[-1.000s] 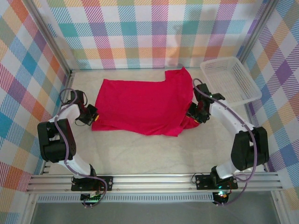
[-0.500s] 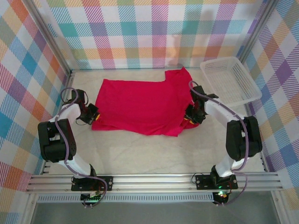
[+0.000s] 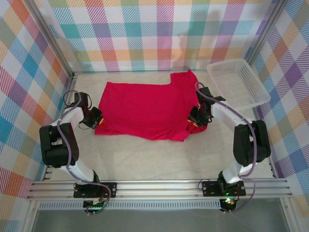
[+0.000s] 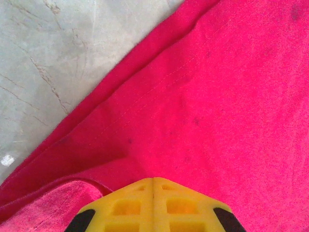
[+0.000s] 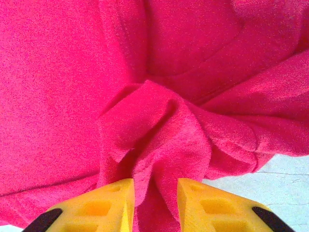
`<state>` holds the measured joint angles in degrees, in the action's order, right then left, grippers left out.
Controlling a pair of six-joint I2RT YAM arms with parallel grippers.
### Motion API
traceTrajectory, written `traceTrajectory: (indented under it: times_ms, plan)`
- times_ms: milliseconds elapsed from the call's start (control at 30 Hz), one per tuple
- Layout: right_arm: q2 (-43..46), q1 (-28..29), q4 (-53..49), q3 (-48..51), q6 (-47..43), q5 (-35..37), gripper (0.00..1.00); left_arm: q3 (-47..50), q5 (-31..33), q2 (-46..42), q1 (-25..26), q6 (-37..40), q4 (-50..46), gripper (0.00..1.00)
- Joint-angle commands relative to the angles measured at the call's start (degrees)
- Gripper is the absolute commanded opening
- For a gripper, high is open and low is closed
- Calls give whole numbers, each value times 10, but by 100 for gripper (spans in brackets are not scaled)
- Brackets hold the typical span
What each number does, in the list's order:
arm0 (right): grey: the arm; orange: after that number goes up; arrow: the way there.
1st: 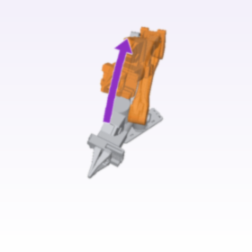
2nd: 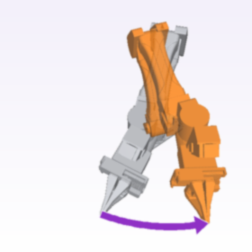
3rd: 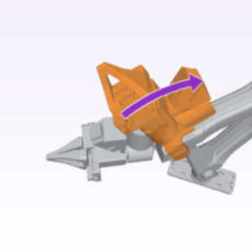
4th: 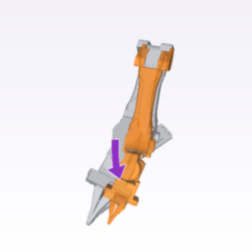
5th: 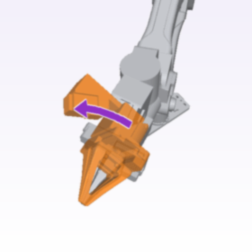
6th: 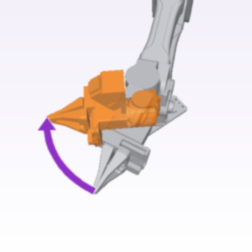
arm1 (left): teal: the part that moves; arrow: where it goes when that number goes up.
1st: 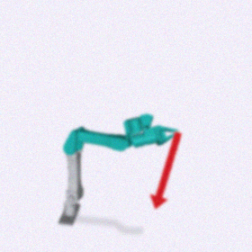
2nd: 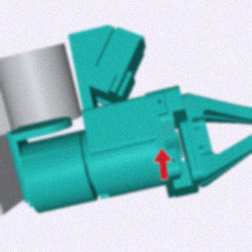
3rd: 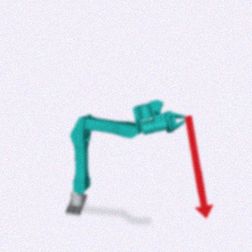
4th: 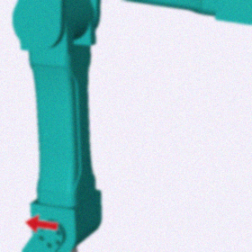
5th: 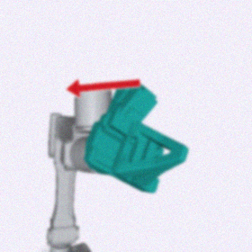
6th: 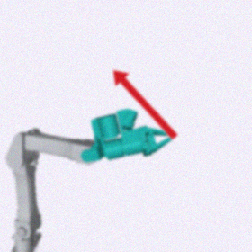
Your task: Fold the inside-out t-shirt
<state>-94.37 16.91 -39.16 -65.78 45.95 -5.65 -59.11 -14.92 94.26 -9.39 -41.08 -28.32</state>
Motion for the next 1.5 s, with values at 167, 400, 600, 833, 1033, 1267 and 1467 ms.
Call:
traceTrajectory:
  times_ms: [167,400,600,833,1033,1267,1467]
  plan:
    - [-1,12,1,-17,8,-11,34,-11,5,6,5,7,-7,0]
    - [-21,13,15,-2,10,-12,33,-12,8,6,5,10,-11,0]
    - [-44,12,21,-9,6,10,29,-13,8,6,5,12,-14,0]
    - [-58,12,5,-39,0,28,8,-15,10,6,6,15,-19,0]
    - [-20,12,-46,-65,-7,39,0,-25,13,1,3,19,-35,0]
    - [47,9,-245,-294,-62,57,0,-131,8,-26,-36,23,-105,0]
    - [80,-9,-357,-501,-91,54,0,-231,-25,-51,-114,17,-156,0]
